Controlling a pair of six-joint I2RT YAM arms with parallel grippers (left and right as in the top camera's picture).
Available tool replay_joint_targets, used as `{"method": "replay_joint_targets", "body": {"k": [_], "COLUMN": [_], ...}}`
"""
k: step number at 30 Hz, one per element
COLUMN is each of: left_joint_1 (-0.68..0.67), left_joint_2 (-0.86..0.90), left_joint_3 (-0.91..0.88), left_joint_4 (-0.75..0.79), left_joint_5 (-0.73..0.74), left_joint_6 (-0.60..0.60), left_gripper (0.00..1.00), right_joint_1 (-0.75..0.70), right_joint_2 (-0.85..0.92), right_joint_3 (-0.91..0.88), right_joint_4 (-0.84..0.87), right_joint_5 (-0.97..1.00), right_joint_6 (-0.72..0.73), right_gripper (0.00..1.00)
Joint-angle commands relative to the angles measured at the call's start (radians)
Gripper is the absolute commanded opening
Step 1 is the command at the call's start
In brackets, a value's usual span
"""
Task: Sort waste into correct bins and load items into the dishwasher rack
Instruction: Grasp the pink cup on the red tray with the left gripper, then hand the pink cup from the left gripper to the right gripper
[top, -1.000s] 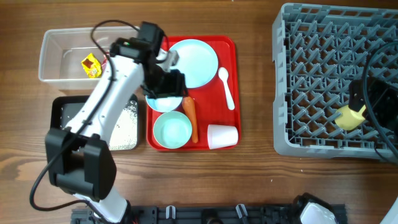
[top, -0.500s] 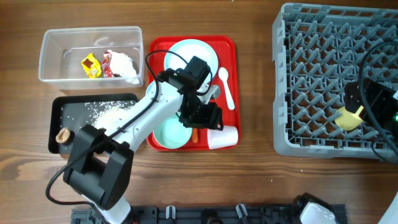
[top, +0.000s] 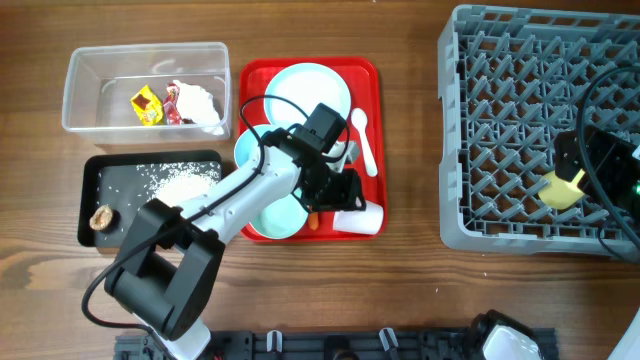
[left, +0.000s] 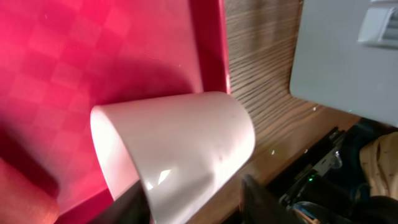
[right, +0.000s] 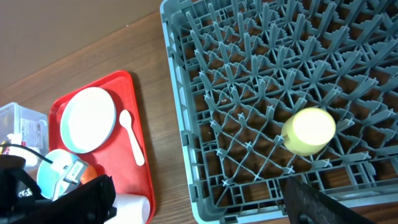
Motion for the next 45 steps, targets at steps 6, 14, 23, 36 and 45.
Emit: {"method": "replay_joint_targets", "body": {"k": [6,14,23,36,45], "left_joint_1": [-0.01,0.023,0.265,0.457,0.416], "left_joint_2": [0.0,-0.059,-0.225,-0.226,-0.223], "left_joint_3": [-0.028,-0.014,0.025,0.025,0.024], "left_joint_4": [0.071,0.097,0.243,0.478,0.478], "left_joint_5": [0.012,0.107,0.418,0.723,0.722], "left_joint_6": [-0.048,-0.047,-0.064,-0.137,-0.129], "left_gripper": [0.04,0.04,0.04,0.04,0.04], "right_joint_1": [0.004,0.004,0.004,0.099,0.355], "right_joint_2": [0.005,0.006,0.022,0.263,0.426], "right_joint_3": [-0.006,-0.006,-0.006,-0.09,-0.297], "right_joint_4": [0.003,0.004,0.01,0.027,0.257], "right_joint_5": [-0.024,-0.027,-0.171,-0.872,-1.042], "right_joint_6": [-0.021,-0.02,-0.085,-0.514,-0.592], "right_gripper": [0.9,0.89,0.9,0.94,1.0]}}
